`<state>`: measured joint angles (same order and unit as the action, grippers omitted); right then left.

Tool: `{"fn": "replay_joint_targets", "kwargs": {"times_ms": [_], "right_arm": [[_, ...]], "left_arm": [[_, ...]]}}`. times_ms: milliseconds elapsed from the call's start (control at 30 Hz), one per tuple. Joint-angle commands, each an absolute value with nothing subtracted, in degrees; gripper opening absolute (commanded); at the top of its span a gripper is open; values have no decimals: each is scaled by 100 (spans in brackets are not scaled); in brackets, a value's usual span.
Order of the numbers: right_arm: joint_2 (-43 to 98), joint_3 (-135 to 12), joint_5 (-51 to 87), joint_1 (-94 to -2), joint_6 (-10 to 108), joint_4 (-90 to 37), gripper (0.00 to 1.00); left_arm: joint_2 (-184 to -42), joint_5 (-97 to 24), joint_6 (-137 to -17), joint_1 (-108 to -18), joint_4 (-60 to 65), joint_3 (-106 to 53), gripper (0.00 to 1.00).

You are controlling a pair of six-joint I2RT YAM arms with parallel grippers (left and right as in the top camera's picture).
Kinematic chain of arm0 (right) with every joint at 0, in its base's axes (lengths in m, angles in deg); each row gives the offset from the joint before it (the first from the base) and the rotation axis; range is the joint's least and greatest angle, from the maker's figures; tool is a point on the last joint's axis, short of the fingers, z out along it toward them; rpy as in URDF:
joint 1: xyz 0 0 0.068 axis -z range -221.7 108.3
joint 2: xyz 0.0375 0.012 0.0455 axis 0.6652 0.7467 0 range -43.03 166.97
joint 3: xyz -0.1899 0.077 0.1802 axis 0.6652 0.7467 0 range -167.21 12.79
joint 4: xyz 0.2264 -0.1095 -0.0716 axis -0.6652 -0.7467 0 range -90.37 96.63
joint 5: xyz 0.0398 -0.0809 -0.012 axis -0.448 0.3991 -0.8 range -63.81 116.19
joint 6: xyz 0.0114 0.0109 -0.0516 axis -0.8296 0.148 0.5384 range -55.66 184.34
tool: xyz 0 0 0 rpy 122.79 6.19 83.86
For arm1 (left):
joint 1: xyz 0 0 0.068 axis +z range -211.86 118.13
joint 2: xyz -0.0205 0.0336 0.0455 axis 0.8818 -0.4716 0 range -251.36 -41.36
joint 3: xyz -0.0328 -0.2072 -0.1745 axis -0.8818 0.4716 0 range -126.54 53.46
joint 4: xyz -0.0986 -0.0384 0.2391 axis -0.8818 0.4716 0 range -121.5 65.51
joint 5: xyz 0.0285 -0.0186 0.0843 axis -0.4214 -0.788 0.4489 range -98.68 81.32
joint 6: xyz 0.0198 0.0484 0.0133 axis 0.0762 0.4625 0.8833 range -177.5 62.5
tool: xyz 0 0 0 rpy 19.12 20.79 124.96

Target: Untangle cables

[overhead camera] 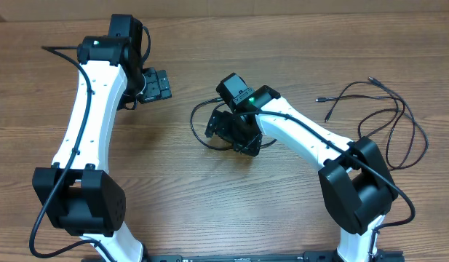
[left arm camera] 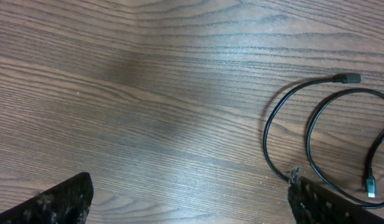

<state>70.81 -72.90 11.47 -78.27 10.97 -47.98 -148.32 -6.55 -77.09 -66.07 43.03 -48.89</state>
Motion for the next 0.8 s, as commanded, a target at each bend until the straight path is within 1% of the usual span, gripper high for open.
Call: {"fn": "replay_joint_targets", "kwargs": {"times_ms": [0, 67, 167, 233, 267, 333, 400, 467, 633, 767], "right_arm": [[6961, -7266, 760, -7834, 1078, -5277, 100], [6961, -7266, 694, -7834, 1075, -5489, 100], [6961, -7266, 703, -7829, 1058, -5117, 100], [6961, -7266, 950, -7821, 953, -5026, 100], [6961, -7266, 1483, -7819, 354, -5218, 100], [6961, -7266, 2082, -7801, -527, -5581, 100], [6961, -7266, 2425, -7768, -1082, -5830, 100], [6961, -7266, 2609, -7742, -1381, -5909, 100], [6961, -7266, 2615, -7692, -1427, -5568, 100], [7005, -7266, 2812, -7694, -2186, -5526, 100]], "left_arm": [[-14889, -681, -7812, -6638, 4298, -4865, 100], [-14889, -681, -7812, -6638, 4298, -4865, 100], [-14889, -681, -7812, -6638, 4298, -4865, 100], [-14889, -681, -7812, -6638, 4298, -4865, 100], [-14889, -681, -7812, -6638, 4298, -4865, 100], [-14889, -681, -7812, -6638, 4300, -4865, 100], [-14889, -681, -7812, -6638, 4300, -4865, 99], [-14889, -681, -7812, -6638, 4300, -4865, 100], [-14889, -681, -7812, -6638, 4298, -4865, 100], [-14889, -681, -7812, -6638, 4298, -4865, 100]]}}
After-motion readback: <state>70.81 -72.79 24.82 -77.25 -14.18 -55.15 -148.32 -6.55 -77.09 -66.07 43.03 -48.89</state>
